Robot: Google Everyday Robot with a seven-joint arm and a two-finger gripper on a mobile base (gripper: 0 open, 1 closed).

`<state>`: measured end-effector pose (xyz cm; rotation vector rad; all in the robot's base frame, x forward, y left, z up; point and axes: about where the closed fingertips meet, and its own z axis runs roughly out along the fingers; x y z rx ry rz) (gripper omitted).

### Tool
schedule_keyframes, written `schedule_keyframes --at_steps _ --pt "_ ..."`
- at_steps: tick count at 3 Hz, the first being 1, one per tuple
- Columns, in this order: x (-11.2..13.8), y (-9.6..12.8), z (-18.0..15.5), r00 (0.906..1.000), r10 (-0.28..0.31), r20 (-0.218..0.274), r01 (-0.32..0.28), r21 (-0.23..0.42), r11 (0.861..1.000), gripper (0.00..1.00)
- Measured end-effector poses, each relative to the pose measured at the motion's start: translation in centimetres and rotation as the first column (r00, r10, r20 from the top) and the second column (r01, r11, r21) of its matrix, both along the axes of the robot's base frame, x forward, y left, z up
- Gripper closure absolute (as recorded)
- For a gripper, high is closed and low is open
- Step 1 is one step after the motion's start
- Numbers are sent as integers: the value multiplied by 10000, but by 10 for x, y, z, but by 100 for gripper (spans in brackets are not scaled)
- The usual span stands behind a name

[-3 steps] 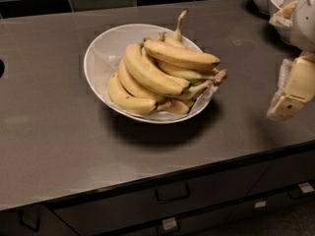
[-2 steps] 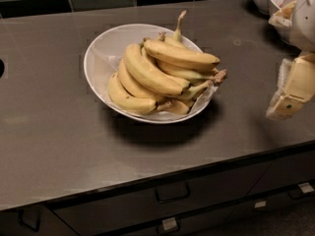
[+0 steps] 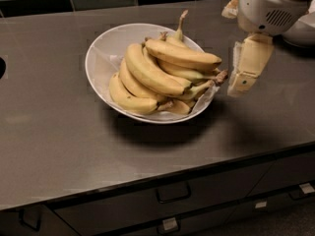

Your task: Pick banana from white bowl

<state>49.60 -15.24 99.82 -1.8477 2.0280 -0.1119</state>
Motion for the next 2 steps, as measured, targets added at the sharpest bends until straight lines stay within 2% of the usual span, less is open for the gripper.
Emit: schedule_keyframes --at_steps 1,2 --pt "28 24 -2 9977 648 -179 -647 41 9979 0" --pt "28 24 -2 9977 650 -181 -649 43 9979 0"
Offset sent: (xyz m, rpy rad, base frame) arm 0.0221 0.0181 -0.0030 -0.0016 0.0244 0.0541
